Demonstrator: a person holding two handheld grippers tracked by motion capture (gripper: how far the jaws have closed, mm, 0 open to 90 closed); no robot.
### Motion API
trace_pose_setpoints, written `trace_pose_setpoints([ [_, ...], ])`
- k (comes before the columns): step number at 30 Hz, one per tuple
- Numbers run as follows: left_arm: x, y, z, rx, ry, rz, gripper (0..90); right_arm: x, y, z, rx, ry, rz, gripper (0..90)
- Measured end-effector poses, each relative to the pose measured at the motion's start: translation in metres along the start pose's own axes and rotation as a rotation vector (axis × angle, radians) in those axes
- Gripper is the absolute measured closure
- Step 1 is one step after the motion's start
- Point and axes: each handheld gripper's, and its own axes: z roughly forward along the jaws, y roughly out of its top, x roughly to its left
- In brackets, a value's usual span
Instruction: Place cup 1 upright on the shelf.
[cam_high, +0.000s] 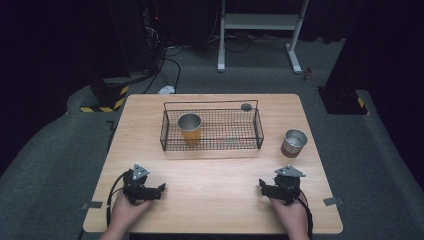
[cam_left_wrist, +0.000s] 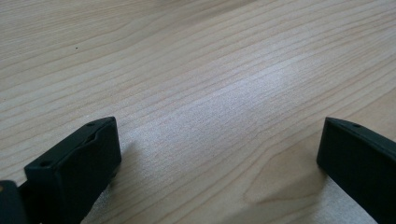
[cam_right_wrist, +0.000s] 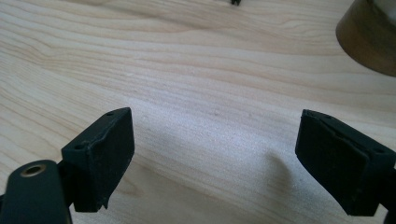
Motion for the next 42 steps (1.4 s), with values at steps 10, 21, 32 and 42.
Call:
trace_pose_setpoints([
  [10, 0.0, 0.0, 0.0, 0.0, 0.001, 0.0, 0.1, 0.002, 0.009, -0.007, -0.049, 0.008, -0.028, 11.0],
  [21, 0.0, 0.0, 0.0, 0.002, 0.004, -0.003, 0.1, 0.008, 0.027, -0.016, -0.096, 0.02, -0.041, 11.1],
  [32, -0.002, 0.0, 0.0, 0.003, 0.023, -0.021, 0.1, 0.021, 0.058, -0.006, -0.107, 0.058, -0.08, 12.4],
  [42, -0.005, 0.001, 0.001, 0.002, 0.045, -0.041, 0.1, 0.019, 0.082, 0.017, -0.122, 0.06, -0.063, 13.1],
])
